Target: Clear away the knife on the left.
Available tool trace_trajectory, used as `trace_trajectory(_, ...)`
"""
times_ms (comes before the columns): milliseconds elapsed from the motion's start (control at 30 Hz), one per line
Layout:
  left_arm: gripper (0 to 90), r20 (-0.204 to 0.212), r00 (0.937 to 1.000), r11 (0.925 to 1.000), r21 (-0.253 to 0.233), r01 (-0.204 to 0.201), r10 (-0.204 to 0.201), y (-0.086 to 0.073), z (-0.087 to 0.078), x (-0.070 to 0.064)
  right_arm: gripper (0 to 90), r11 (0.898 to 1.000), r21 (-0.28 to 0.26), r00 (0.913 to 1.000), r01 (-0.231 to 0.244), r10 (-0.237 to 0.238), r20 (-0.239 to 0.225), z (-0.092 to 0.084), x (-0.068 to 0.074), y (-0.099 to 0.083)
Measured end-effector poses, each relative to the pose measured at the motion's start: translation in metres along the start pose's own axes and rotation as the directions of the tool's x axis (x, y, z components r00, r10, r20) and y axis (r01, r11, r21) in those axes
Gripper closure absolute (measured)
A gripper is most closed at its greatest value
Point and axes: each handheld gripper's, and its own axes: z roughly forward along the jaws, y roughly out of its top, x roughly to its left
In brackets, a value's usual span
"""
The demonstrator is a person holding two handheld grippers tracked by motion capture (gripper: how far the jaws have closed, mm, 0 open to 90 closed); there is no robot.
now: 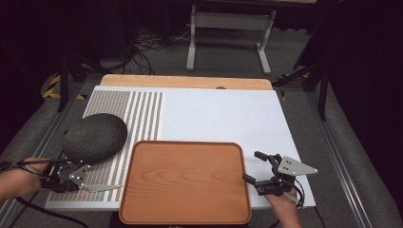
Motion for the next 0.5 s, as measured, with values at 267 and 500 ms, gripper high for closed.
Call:
trace_trajectory(267, 80.2, -0.005, 0.9994, 0.9994, -0.007, 0.034, -0.034, -0.0001, -0.0002, 0.0004, 9.3, 1.000, -0.003, 1.0000, -0.003, 0.003, -0.003, 0.0009, 0.0000, 0.0003)
trace_trajectory(500, 80.2, -0.013, 0.9980, 0.9979, -0.022, 0.061, -0.062, -0.0035, -0.0092, 0.0011, 9.2, 1.000, -0.012, 1.0000, -0.007, 0.007, -0.003, -0.0004, -0.0011, 0.0005)
